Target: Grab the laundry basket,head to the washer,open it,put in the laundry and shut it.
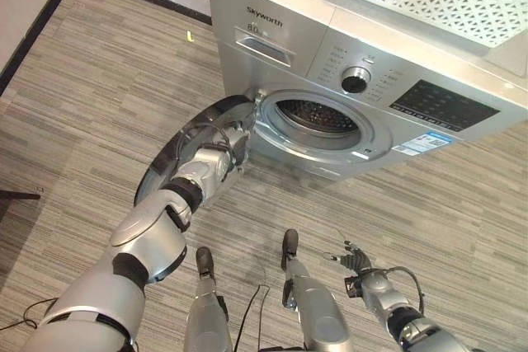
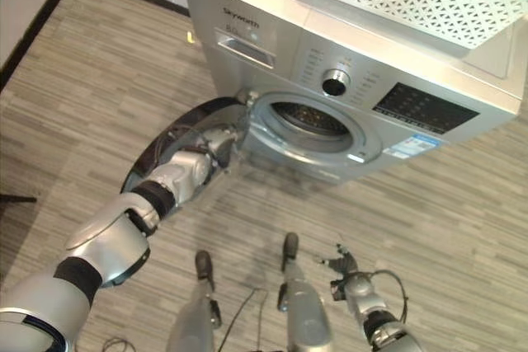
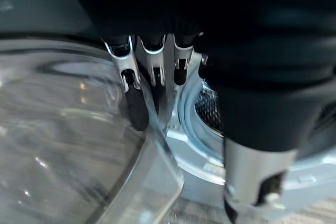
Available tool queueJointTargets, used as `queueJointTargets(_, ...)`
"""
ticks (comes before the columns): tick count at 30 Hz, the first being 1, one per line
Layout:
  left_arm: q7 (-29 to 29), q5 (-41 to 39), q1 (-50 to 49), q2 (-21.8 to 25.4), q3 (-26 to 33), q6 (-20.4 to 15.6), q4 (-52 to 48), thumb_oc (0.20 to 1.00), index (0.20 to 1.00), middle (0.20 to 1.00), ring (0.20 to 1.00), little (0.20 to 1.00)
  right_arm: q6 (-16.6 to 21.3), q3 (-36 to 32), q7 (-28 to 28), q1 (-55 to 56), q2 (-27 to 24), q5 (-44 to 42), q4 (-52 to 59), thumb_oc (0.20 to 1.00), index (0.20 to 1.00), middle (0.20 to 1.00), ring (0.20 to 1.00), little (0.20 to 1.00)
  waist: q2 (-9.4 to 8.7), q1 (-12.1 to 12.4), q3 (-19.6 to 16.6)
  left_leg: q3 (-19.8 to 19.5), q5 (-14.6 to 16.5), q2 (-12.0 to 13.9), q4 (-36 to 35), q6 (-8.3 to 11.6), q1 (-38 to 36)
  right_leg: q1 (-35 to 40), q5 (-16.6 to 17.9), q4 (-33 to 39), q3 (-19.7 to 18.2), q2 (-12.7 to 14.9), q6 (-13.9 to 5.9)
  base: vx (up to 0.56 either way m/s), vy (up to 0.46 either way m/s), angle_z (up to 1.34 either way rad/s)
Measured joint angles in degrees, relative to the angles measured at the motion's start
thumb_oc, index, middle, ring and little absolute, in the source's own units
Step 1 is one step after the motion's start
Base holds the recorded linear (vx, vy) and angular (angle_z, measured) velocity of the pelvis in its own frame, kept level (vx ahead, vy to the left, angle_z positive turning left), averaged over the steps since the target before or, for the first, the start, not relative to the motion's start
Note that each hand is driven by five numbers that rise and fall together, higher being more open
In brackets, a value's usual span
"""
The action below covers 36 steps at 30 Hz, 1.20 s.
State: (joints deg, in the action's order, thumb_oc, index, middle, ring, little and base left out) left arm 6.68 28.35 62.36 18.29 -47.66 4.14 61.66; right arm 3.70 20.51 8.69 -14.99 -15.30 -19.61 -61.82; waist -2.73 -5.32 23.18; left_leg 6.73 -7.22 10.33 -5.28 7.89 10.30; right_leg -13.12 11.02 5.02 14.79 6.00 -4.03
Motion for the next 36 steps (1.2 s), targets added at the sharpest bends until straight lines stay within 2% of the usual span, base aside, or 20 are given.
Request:
queueJointTargets(2, 1.42, 2.12, -1.07, -0.14, -0.33, 0.42, -0.20, 1.000, 1.000, 1.000, 1.000, 1.000, -0.04, -0.72, 0.02, 0.19, 0.06, -0.85, -0.90, 1.000, 1.000, 1.000, 1.000, 1.000, 0.07, 0.19, 0.05, -0.05, 0.02, -0.03, 0.00, 0.01, -0.03, 0.08, -0.09, 0.00, 0.04, 0.03, -0.04, 0.00, 0.000, 0.00)
queueJointTargets(10, 1.84, 3.14, -9.39, -7.19, 1.86, 4.08, 0.38, 1.000, 1.000, 1.000, 1.000, 1.000, -1.74, -1.33, 1.28, -0.44, 0.95, -2.70, -4.72, 1.000, 1.000, 1.000, 1.000, 1.000, 0.12, 1.47, 0.08, -0.61, 0.01, -0.11, 0.01, 0.00, -0.24, 0.68, -0.38, 0.01, 0.24, 0.10, -0.08, -0.01, 0.008, 0.02)
queueJointTargets(17, 3.96, 3.15, -10.62, -4.60, 2.81, 4.78, -0.06, 1.000, 1.000, 1.000, 1.000, 1.000, -1.49, -2.94, 2.50, -1.06, 0.54, -2.69, -0.93, 1.000, 1.000, 1.000, 1.000, 1.000, 0.09, 1.40, 0.09, -0.46, 0.07, -0.12, 0.01, -0.07, -0.72, 1.00, -0.41, 0.01, 0.00, 0.09, -0.13, -0.01, 0.037, -0.01)
queueJointTargets(18, 4.24, 2.56, -12.98, -2.49, 5.61, 4.51, -3.28, 1.000, 1.000, 1.000, 1.000, 1.000, -2.42, -5.94, 2.31, -0.10, 0.24, -2.81, 2.43, 1.000, 1.000, 1.000, 1.000, 1.000, -0.03, 1.60, 0.19, -0.55, 0.25, -0.15, 0.49, 0.07, -0.82, 1.18, -0.39, -0.03, -0.18, 0.04, -0.11, 0.00, 0.057, -0.17)
queueJointTargets(19, 5.44, 0.97, -18.22, 0.53, 11.17, 3.78, -12.58, 1.000, 1.000, 1.000, 1.000, 1.000, -1.91, -10.79, 2.85, 3.11, -0.04, -2.99, 9.57, 1.000, 1.000, 1.000, 1.000, 1.000, -0.46, 1.47, 0.45, 0.38, 1.39, -0.10, 2.03, 0.01, -0.80, 1.22, -0.26, -0.02, -1.08, 0.11, 0.01, 0.04, 0.112, -0.22)
queueJointTargets(20, 6.62, 0.56, -20.47, 2.80, 12.15, 4.06, -14.35, 1.000, 1.000, 1.000, 1.000, 1.000, -0.78, -12.73, 4.42, 4.57, -1.79, -3.05, 13.67, 1.000, 1.000, 1.000, 1.000, 1.000, -0.51, 1.59, 0.48, 0.41, 1.85, -0.13, 2.58, -0.01, -1.30, 1.93, -0.22, -0.02, -1.32, 0.08, 0.05, 0.12, 0.221, -0.23)
queueJointTargets(22, 6.63, -2.96, -31.11, 5.28, 19.85, 3.10, -21.41, 1.000, 1.000, 1.000, 1.000, 1.000, -1.52, -20.87, 5.14, 8.06, -2.92, -3.18, 22.29, 1.000, 1.000, 1.000, 1.000, 1.000, -1.18, 1.68, 0.58, 1.63, 3.35, -0.14, 3.61, -0.13, -3.50, 3.97, -0.22, -0.05, -2.37, 0.07, 0.00, 0.11, 0.199, -0.24)
queueJointTargets(24, 5.98, -6.06, -42.43, 7.19, 24.47, 1.99, -24.95, 1.000, 1.000, 1.000, 1.000, 1.000, -1.06, -27.47, 6.11, 10.72, -5.62, -3.15, 28.76, 1.000, 1.000, 1.000, 1.000, 1.000, -1.98, 1.76, -0.02, 3.33, 5.98, -0.23, 5.57, -0.58, -6.35, 6.36, -0.73, -0.01, -4.52, 0.38, -0.60, 0.09, 0.230, -0.41)
queueJointTargets(27, 3.91, -8.79, -53.09, 7.26, 28.94, 1.89, -26.33, 1.000, 1.000, 1.000, 1.000, 1.000, -1.64, -35.80, 7.43, 16.04, -8.59, -2.58, 34.84, 1.000, 1.000, 1.000, 1.000, 1.000, -3.36, 2.72, -1.67, 3.36, 7.80, -1.20, 8.07, -1.49, -6.28, 7.37, -1.30, -0.03, -4.86, 1.53, -1.20, 0.08, 0.241, -0.04)
queueJointTargets(30, 1.68, -10.90, -57.44, 7.69, 30.97, 2.11, -26.39, 1.000, 1.000, 1.000, 1.000, 1.000, -2.30, -42.28, 9.20, 18.31, -9.86, -0.72, 38.82, 1.000, 1.000, 1.000, 1.000, 1.000, -4.44, 3.04, -3.15, 3.10, 8.91, -3.06, 9.55, -2.81, -6.22, 7.42, -2.04, -1.26, -5.12, 3.44, -2.08, 0.09, 0.229, 0.06)
queueJointTargets(31, 0.82, -11.78, -58.31, 8.46, 31.64, 2.09, -27.41, 1.000, 1.000, 1.000, 1.000, 1.000, -3.58, -44.91, 9.88, 19.46, -12.05, 1.11, 42.37, 1.000, 1.000, 1.000, 1.000, 1.000, -5.02, 2.89, -3.90, 2.87, 11.06, -4.89, 13.27, -4.71, -4.71, 7.49, -3.64, -3.13, -5.17, 5.57, -3.42, 0.08, 0.199, 0.23)
queueJointTargets(32, 0.61, -11.81, -58.59, 8.46, 31.77, 2.11, -28.39, 1.000, 1.000, 1.000, 1.000, 1.000, -3.73, -47.10, 10.19, 20.95, -13.26, 2.08, 45.41, 1.000, 1.000, 1.000, 1.000, 1.000, -4.59, 2.82, -4.22, 2.39, 12.73, -5.73, 16.59, -6.29, -3.52, 7.36, -4.65, -4.79, -5.11, 6.66, -4.13, 0.10, 0.164, 0.37)
queueJointTargets(33, 0.20, -11.73, -58.66, 8.41, 31.53, 2.04, -29.32, 1.000, 1.000, 1.000, 1.000, 1.000, -3.50, -49.11, 10.93, 22.40, -14.76, 3.35, 48.49, 1.000, 1.000, 1.000, 1.000, 1.000, -3.91, 2.27, -4.55, 1.34, 14.67, -6.48, 20.62, -8.98, -1.83, 6.91, -5.89, -7.74, -5.16, 7.94, -5.28, 0.17, 0.084, 0.38)
queueJointTargets(34, -0.32, -11.67, -59.09, 8.93, 31.48, 1.98, -29.94, 1.000, 1.000, 1.000, 1.000, 1.000, -2.48, -50.17, 12.21, 22.50, -16.71, 5.19, 49.97, 1.000, 1.000, 1.000, 1.000, 1.000, -3.20, 2.03, -7.33, 0.03, 17.55, -6.98, 24.33, -7.30, 0.08, 5.17, -8.41, -12.28, -7.28, 8.53, -4.87, 0.17, 0.085, 0.44)
queueJointTargets(35, -0.68, -11.59, -59.10, 9.50, 31.87, 1.96, -30.36, 1.000, 1.000, 1.000, 1.000, 1.000, -2.85, -50.95, 12.50, 23.06, -16.81, 6.00, 51.45, 1.000, 1.000, 1.000, 1.000, 1.000, -3.08, 1.87, -8.08, -1.10, 18.56, -7.10, 26.07, -7.79, 0.96, 4.93, -10.53, -14.59, -8.59, 8.09, -4.19, 0.19, 0.043, 0.52)
queueJointTargets(36, -0.77, -11.38, -58.83, 10.30, 32.21, 1.94, -31.02, 1.000, 1.000, 1.000, 1.000, 1.000, -3.12, -51.95, 13.03, 23.79, -16.88, 7.34, 54.04, 1.000, 1.000, 1.000, 1.000, 1.000, -2.53, 1.42, -8.10, -2.33, 19.40, -6.96, 28.06, -8.27, 1.68, 3.46, -10.29, -18.76, -9.63, 7.66, -3.78, 0.16, -0.067, 0.42)
